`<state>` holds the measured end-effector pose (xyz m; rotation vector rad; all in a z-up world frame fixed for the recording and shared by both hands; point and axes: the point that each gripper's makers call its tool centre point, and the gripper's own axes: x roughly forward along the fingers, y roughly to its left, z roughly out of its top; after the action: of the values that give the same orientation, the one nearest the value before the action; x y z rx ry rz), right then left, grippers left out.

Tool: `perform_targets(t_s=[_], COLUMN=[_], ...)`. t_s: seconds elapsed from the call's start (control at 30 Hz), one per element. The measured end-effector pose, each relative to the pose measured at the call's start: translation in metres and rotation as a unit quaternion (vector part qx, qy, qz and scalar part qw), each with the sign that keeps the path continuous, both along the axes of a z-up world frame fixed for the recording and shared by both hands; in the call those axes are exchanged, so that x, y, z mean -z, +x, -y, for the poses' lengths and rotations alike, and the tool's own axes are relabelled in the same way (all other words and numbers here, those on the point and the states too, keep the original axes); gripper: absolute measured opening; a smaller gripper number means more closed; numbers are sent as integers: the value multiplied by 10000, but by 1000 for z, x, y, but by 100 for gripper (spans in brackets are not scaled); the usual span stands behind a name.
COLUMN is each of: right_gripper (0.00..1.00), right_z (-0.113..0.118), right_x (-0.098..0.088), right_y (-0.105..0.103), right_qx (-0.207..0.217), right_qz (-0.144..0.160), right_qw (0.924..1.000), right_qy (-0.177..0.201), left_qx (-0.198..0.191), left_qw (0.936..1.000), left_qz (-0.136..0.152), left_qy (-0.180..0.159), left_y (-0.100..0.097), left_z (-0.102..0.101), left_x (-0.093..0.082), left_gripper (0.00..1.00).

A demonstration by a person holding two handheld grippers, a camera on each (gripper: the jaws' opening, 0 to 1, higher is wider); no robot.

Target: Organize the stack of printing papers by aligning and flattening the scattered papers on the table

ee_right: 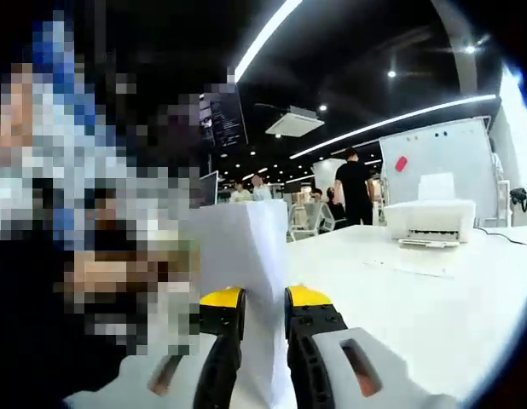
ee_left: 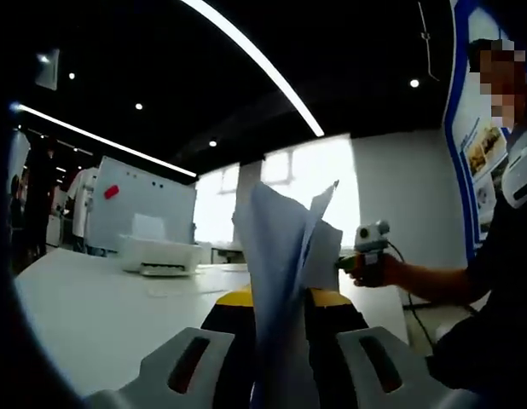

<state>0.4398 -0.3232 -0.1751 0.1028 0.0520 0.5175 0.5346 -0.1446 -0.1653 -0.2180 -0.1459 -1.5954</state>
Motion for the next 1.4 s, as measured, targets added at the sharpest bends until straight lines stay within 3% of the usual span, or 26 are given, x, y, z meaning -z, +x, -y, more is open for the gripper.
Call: perform_targets(t_s=[0.53, 0.6, 0.67, 0.77, 0.9, 1.07, 1.17, 1.27, 1.4], right_gripper=[14, 10, 1, 0, 0, 0, 10, 10, 10], right_z=[6, 6, 0, -8, -11, -17, -14, -14, -15], right_x=[-10, -10, -10, -14, -20, -30, -20, -8, -6], right_y=[-7, -7, -8, -11, -10, -14, -13, -11, -9], right_qx=[-82, -88, -182, -342, -230, -338, -327, -309, -289], right_qz=[17, 16, 28, 97, 318, 479, 293, 129, 79], right_qw=[10000, 10000, 9998, 9994, 9988, 9979, 9987, 9986, 9987], right_qy=[-36, -41, -87, 23, -301, -271, -277, -415, -417], left_qx=[-70, -62, -53, -117, -328, -292, -154, -100, -81], left_qw=[9999, 9999, 9999, 9995, 9984, 9984, 9996, 9997, 9998], left_qz=[112, 128, 144, 282, 445, 395, 135, 82, 114], left_qy=[-7, -25, -43, -27, -133, -290, -214, -186, -125], left_y=[9, 9, 8, 6, 11, 10, 9, 5, 2], left_z=[-4, -3, -2, 0, 4, 6, 8, 8, 11], left_x=[-13, -14, -15, -17, -26, -36, -27, -20, -17], left_gripper=[21, 19, 14, 6, 6, 9, 17, 18, 18])
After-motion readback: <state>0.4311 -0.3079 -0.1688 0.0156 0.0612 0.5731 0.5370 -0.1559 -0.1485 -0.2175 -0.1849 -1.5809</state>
